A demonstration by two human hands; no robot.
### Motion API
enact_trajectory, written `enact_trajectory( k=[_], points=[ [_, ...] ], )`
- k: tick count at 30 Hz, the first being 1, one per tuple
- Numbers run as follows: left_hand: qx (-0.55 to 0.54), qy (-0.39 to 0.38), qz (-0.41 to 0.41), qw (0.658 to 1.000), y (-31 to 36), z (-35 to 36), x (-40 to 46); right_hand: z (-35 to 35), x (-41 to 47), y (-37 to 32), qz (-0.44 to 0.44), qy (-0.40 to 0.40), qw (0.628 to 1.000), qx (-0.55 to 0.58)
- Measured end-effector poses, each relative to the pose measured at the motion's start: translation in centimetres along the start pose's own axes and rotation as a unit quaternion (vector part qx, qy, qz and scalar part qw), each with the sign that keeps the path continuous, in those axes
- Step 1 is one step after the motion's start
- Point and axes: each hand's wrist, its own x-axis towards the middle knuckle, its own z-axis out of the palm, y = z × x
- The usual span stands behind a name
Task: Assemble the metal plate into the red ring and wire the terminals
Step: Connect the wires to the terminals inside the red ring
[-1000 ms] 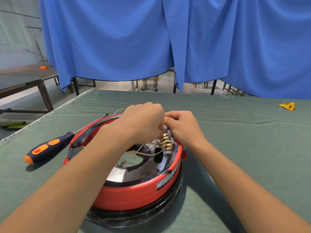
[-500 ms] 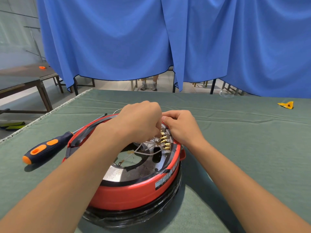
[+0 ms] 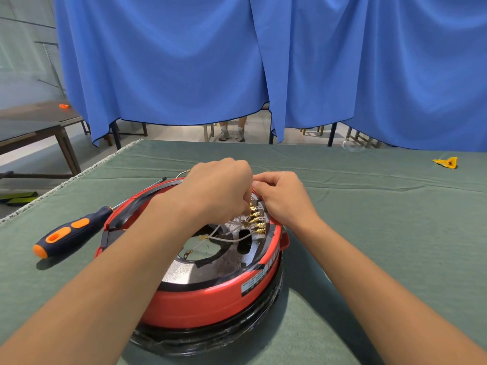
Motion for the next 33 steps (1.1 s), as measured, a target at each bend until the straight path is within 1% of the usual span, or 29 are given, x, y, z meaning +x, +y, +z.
enact_trajectory(
  k=[10, 22, 27, 31, 33],
  points=[
    [0.0, 0.003, 0.006, 1.0, -0.1, 0.3, 0.2, 0.0, 0.0, -0.1, -0.007, -0.001, 1.0, -0.004],
    [-0.027, 0.0, -0.001, 1.0, 0.0, 0.3, 0.0, 0.0, 0.0, 0.0, -0.009, -0.002, 1.0, -0.002],
    [0.015, 0.045, -0.002, 0.999, 0.8, 0.7, -0.3, 0.1, 0.1, 0.1, -0.009, -0.002, 1.0, 0.002],
    [-0.005, 0.031, -0.008, 0.999, 0.6, 0.6, -0.3, 0.1, 0.0, 0.1, -0.009, 0.0, 1.0, 0.001],
    [-0.002, 0.035, -0.009, 0.999, 0.6, 0.6, -0.3, 0.0, 0.0, 0.1, -0.009, 0.001, 1.0, 0.001]
  ],
)
